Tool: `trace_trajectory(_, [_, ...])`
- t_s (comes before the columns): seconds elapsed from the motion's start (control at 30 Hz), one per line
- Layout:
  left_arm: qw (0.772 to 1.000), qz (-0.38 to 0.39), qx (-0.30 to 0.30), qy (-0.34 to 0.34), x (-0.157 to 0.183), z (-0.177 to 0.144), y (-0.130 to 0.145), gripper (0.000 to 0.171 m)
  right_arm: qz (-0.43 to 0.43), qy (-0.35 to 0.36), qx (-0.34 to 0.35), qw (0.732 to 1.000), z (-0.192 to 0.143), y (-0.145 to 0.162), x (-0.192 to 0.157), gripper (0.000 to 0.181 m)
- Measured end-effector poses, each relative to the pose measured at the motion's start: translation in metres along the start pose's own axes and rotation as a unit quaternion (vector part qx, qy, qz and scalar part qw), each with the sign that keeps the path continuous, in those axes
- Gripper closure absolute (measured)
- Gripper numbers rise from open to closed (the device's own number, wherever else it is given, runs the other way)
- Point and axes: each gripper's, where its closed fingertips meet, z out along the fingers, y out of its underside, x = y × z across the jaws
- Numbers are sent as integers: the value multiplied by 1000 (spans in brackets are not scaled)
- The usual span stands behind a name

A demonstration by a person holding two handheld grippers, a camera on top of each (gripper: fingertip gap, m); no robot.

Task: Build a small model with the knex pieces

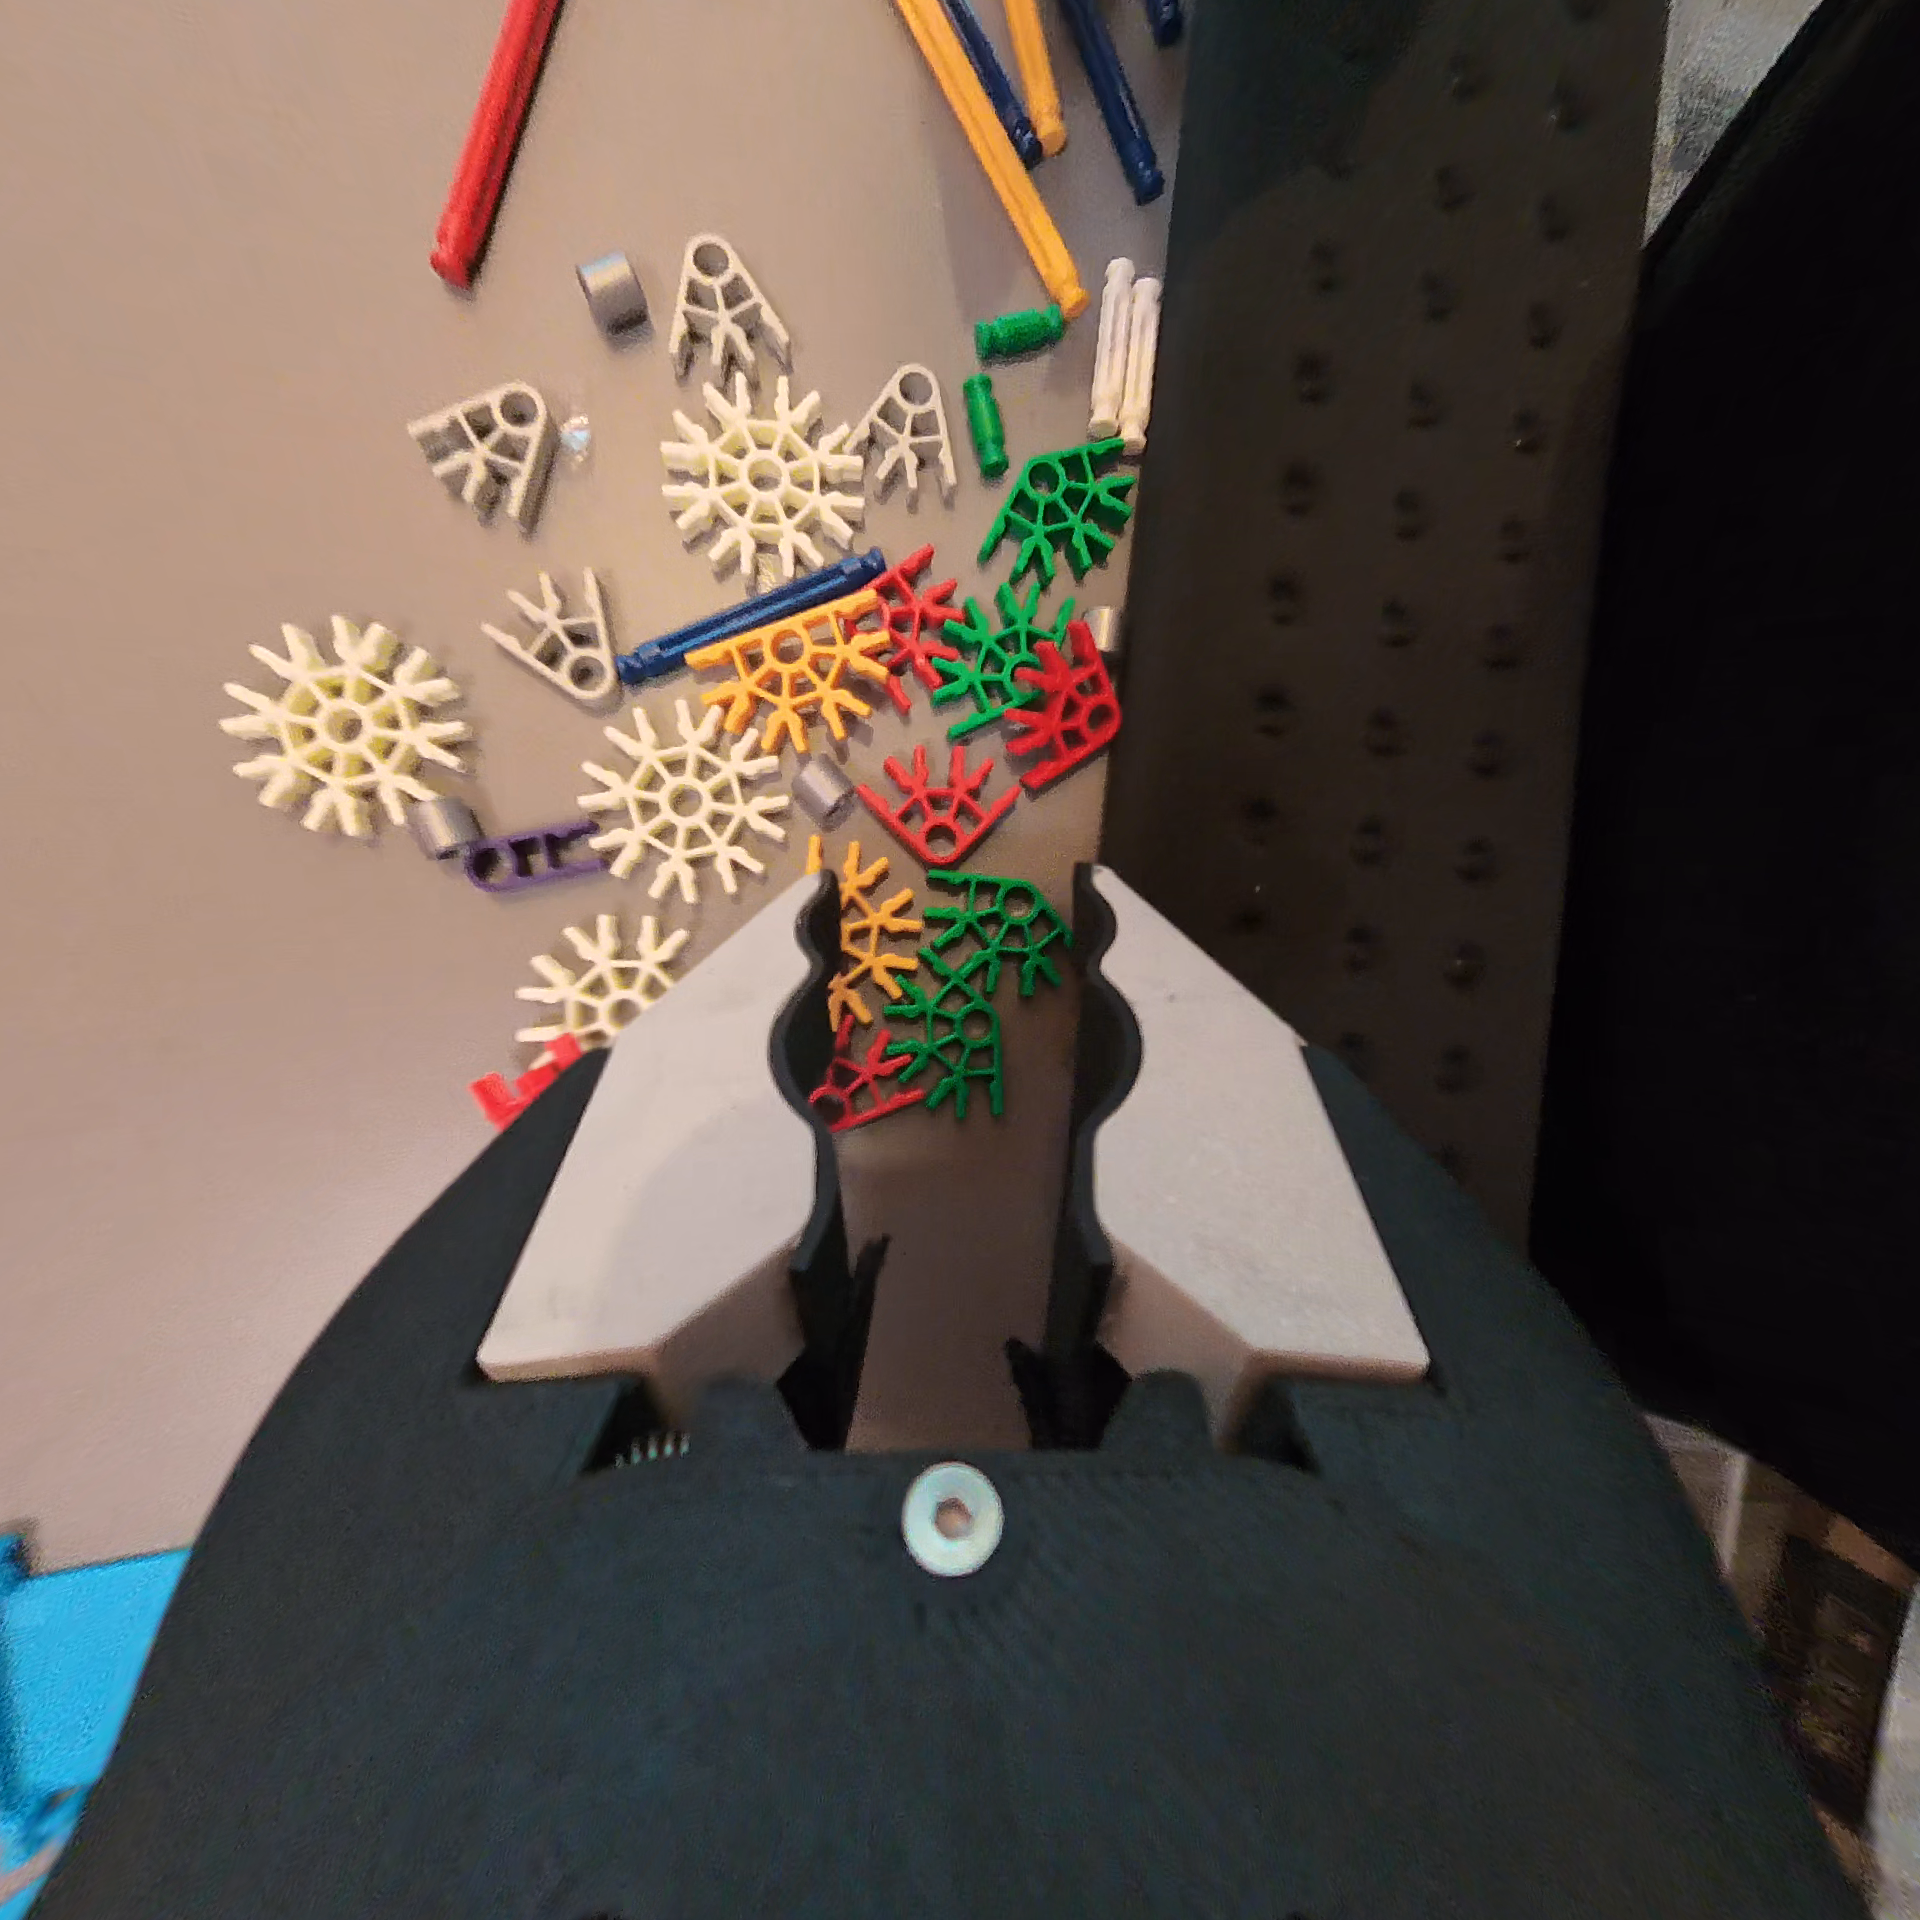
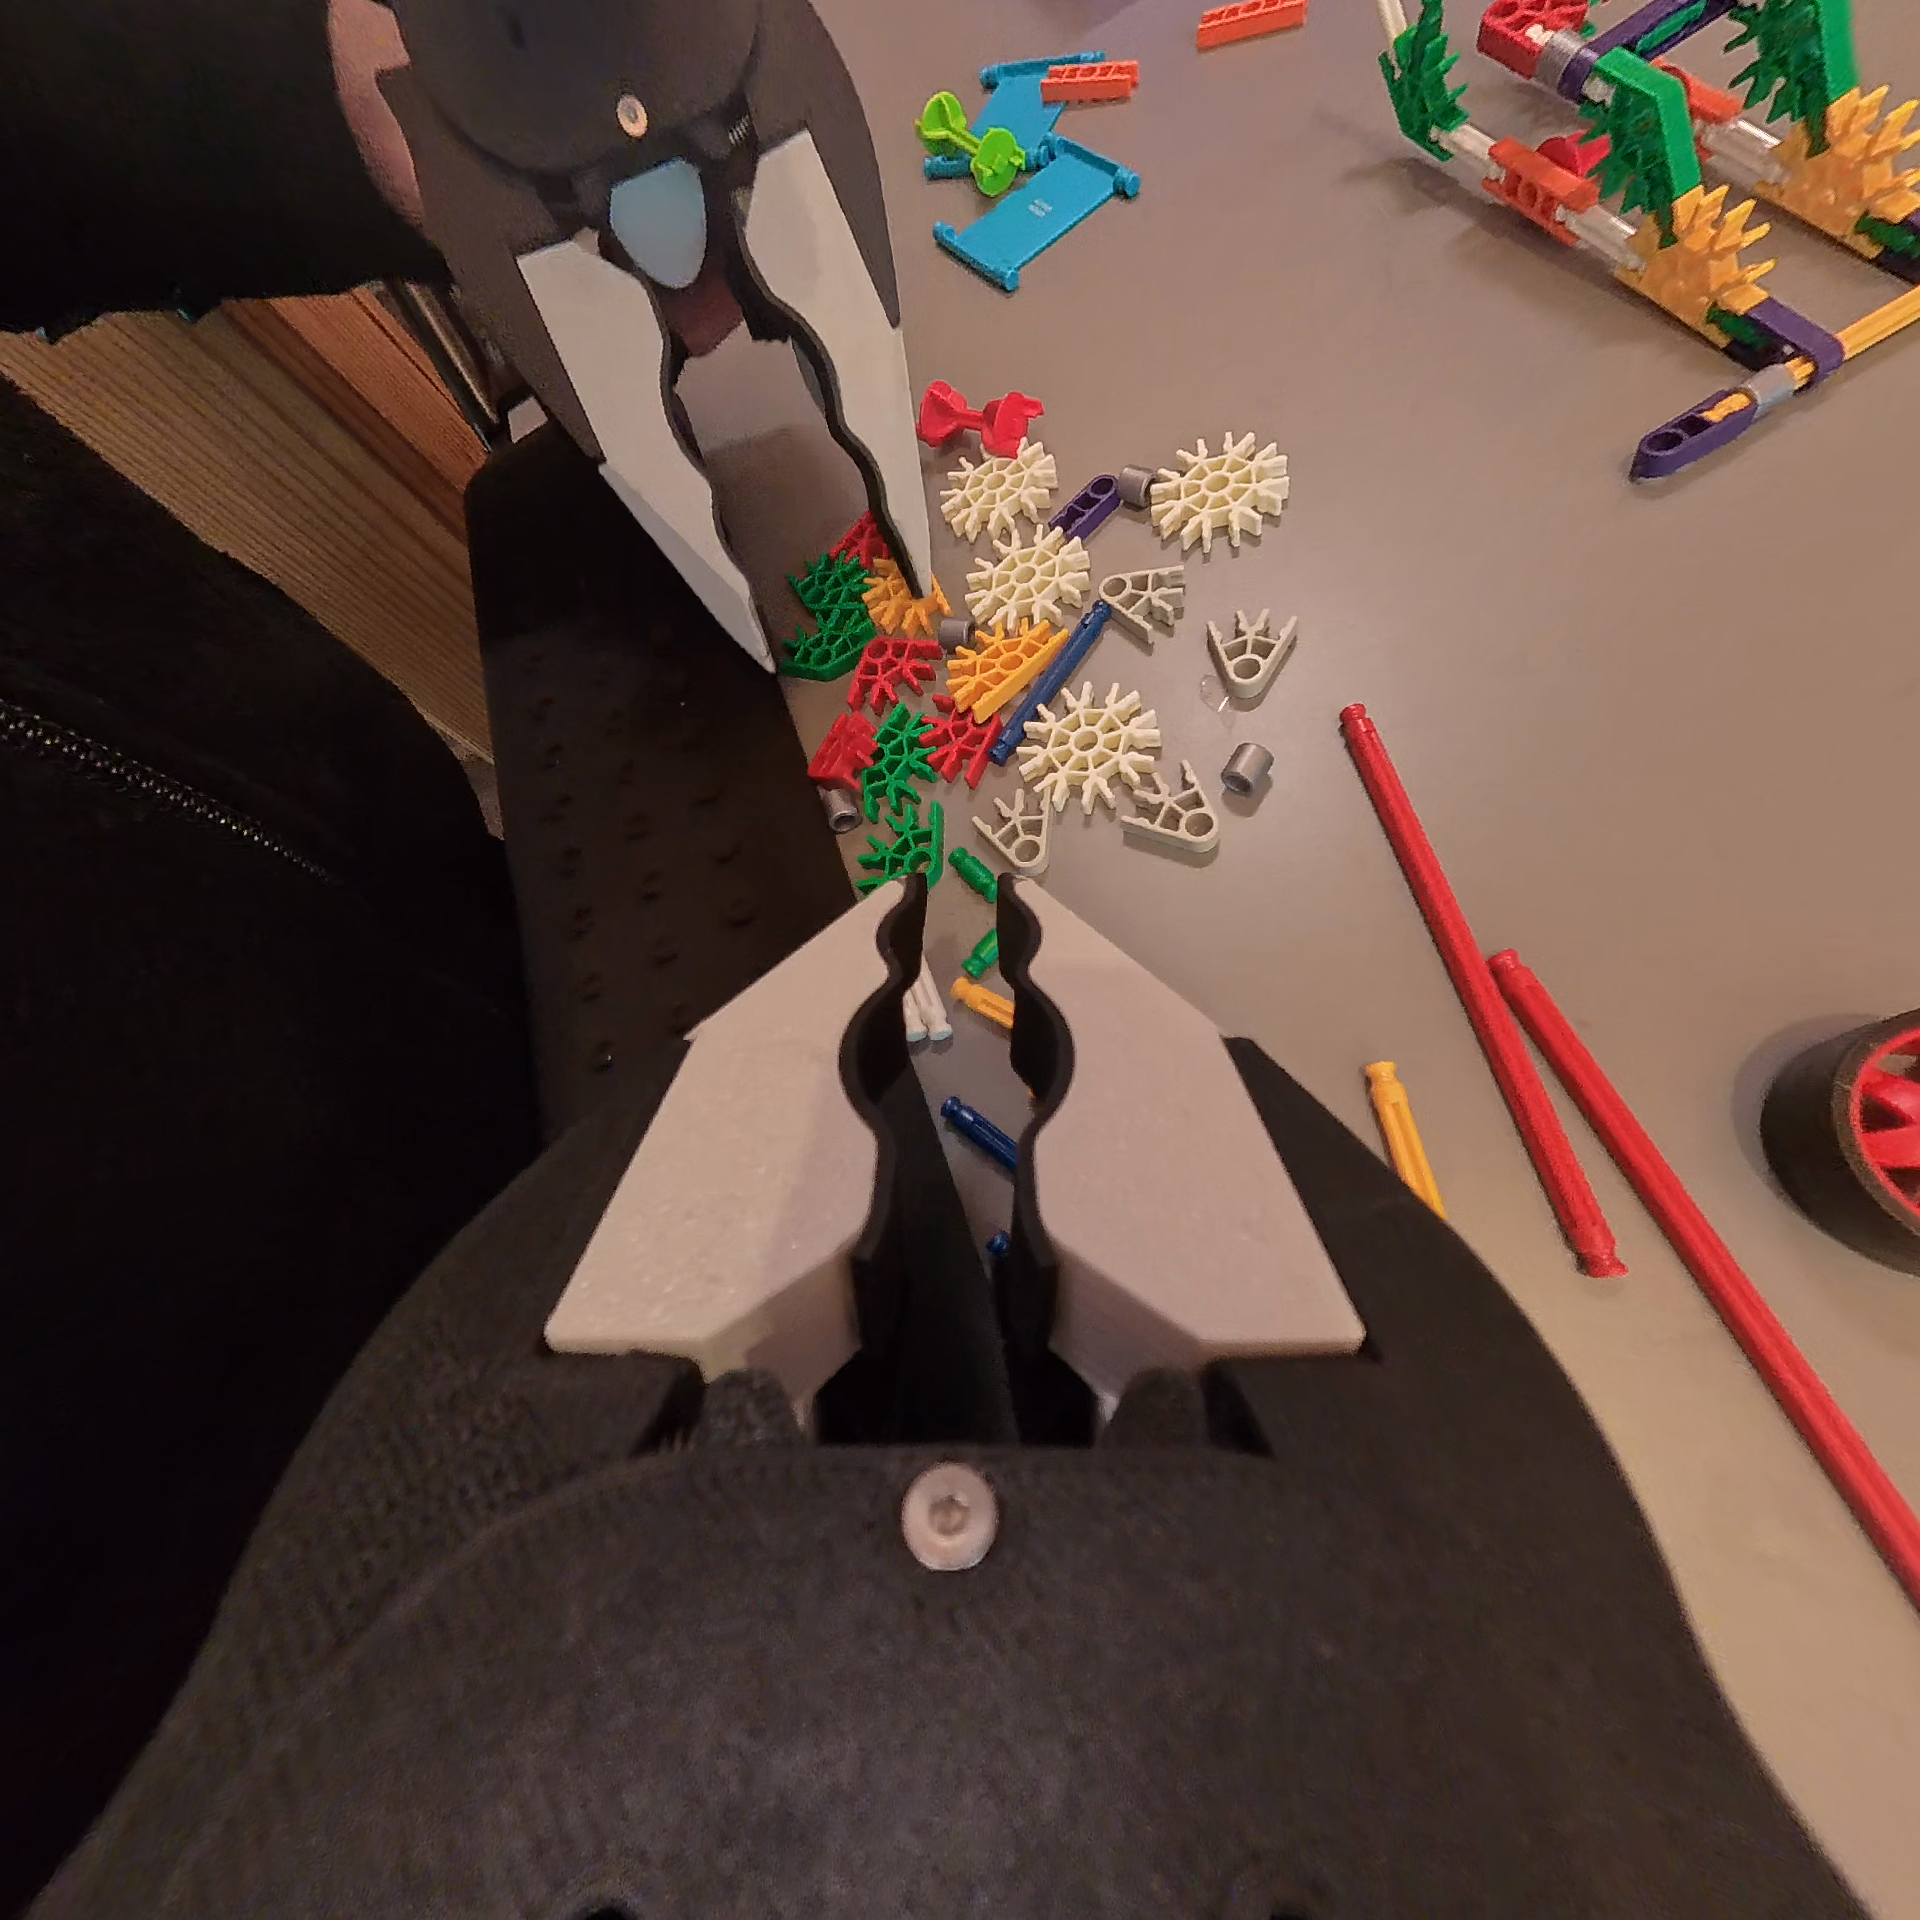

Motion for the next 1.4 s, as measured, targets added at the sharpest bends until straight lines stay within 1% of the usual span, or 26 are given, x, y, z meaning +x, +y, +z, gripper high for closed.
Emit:
trace_trajectory(0.03, [1000, -11, 1, 4, 2, 3, 0, 128, 2, -2, 1, 1000, 1, 1, -1, 170])
trace_trajectory(0.07, [1000, -13, 7, -14, -2, 5, -3, 134, 2, -3, 1, 1000, 3, 1, -1, 171])
trace_trajectory(0.1, [999, -15, 6, -33, -6, 6, -4, 134, 2, -4, 1, 1000, 4, 1, -2, 171])
trace_trajectory(0.27, [999, -21, 24, -40, -2, 14, -13, 139, -5, -10, -4, 1000, 8, 0, -2, 171])
trace_trajectory(0.33, [997, -12, 18, -70, -8, 14, -13, 144, -8, -9, -4, 1000, 7, -1, -1, 172])
trace_trajectory(0.37, [997, -17, 19, -74, -9, 14, -13, 140, -8, -9, -3, 1000, 6, -1, 0, 172])
trace_trajectory(0.4, [995, -18, 20, -91, -12, 12, -13, 138, -8, -7, -2, 1000, 5, -1, 0, 172])
trace_trajectory(0.43, [992, -6, 24, -125, -17, 7, -14, 137, -9, -5, -2, 1000, 3, -1, 1, 172])
trace_trajectory(0.47, [990, 1, 20, -138, -17, 6, -13, 136, -8, -4, -1, 1000, 2, 0, 1, 172])
trace_trajectory(0.57, [994, 1, 31, -101, -1, 11, -17, 135, -5, -5, -4, 1000, 0, 5, 0, 172])
trace_trajectory(0.63, [996, 5, 15, -87, 2, 17, -12, 135, -5, -7, -6, 1000, -1, 8, -1, 172])
trace_trajectory(0.7, [997, -5, 19, -78, 0, 17, -14, 140, -6, -7, -5, 1000, -3, 8, -3, 172])
trace_trajectory(0.77, [997, 2, 19, -76, 0, 19, -16, 140, -4, -6, -3, 1000, -6, 9, -2, 172])
trace_trajectory(0.83, [998, -3, 27, -64, 4, 22, -19, 144, -2, -4, 0, 1000, -10, 10, -1, 172])
trace_trajectory(1.0, [998, -7, 29, -64, 4, 21, -16, 147, 2, 1, 4, 1000, -16, 13, 2, 172])
trace_trajectory(1.07, [997, -7, 28, -71, 2, 19, -14, 153, 2, 1, 5, 1000, -18, 13, 2, 172])
trace_trajectory(1.13, [997, -14, 34, -72, 1, 18, -12, 153, 1, 1, 6, 1000, -18, 12, 2, 172])
trace_trajectory(1.23, [996, -17, 37, -84, -2, 14, -9, 160, -2, 0, 5, 1000, -19, 11, 2, 172])
trace_trajectory(1.4, [993, -29, 42, -104, -6, 9, -2, 161, -4, -3, 5, 1000, -19, 8, 4, 172])
